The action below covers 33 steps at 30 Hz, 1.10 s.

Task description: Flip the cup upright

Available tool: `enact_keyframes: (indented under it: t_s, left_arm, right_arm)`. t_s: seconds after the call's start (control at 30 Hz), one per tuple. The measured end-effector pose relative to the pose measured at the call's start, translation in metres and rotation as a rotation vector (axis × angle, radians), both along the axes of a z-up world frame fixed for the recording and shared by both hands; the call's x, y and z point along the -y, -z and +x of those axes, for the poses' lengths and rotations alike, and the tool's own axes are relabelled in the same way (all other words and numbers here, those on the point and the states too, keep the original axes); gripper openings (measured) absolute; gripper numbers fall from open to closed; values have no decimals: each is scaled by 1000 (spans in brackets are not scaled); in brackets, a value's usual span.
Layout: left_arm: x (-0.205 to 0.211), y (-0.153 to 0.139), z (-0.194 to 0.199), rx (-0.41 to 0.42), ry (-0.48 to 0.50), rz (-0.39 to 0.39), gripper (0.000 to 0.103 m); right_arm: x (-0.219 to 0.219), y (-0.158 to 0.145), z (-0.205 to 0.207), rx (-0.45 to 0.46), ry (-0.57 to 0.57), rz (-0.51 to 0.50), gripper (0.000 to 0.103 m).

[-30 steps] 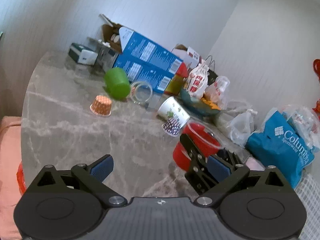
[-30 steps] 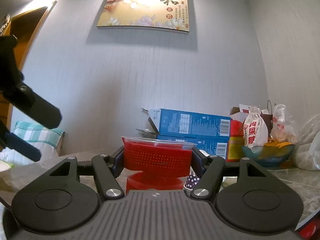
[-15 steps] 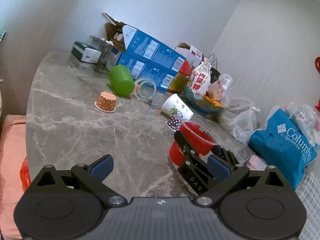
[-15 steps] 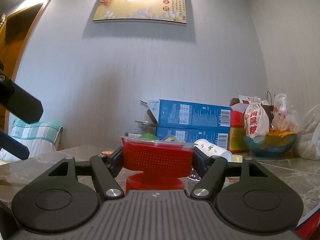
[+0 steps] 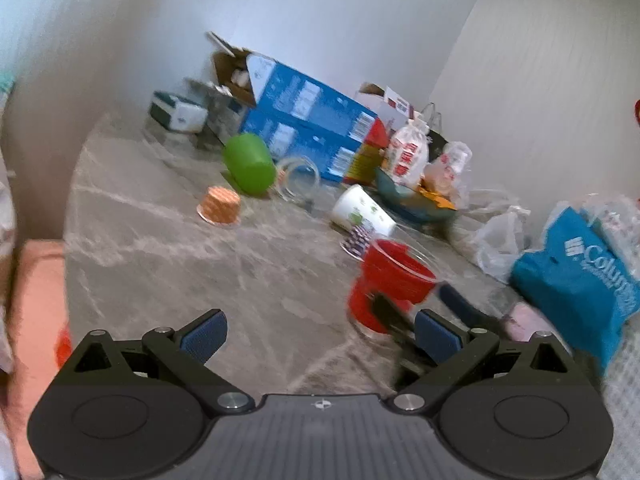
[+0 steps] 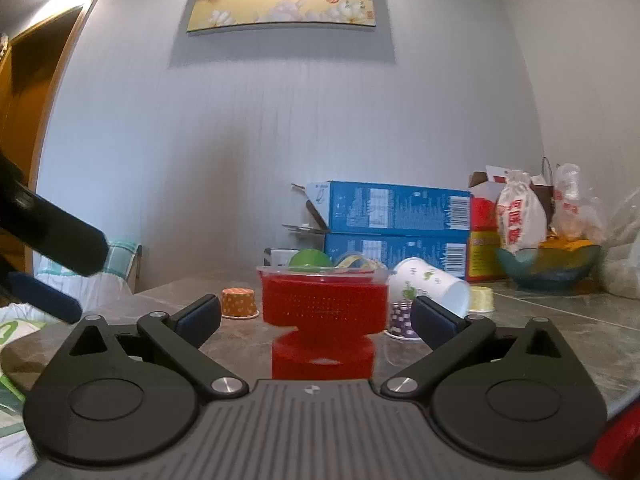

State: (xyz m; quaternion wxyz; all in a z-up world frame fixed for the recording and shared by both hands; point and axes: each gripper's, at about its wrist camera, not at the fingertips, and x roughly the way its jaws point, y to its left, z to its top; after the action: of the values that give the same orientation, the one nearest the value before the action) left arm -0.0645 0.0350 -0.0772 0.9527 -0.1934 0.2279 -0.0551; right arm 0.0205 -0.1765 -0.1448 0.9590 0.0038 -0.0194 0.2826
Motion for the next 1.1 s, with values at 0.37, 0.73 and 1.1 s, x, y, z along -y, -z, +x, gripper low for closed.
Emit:
enact_keyframes:
  t_s: [0.37,0.73,1.1]
  left_arm:
    - [29,-65,-8,26,5,288,101]
    - [52,-86,-3,-44,-3,272,101]
    - [62,-88,-7,-61,0,306,101]
  right_arm:
    - [64,-106,-11,-523,15,-34,102]
    - [82,-133,-12,-591,15,-46,102]
    - [84,-142,-17,-599,7,-70,102]
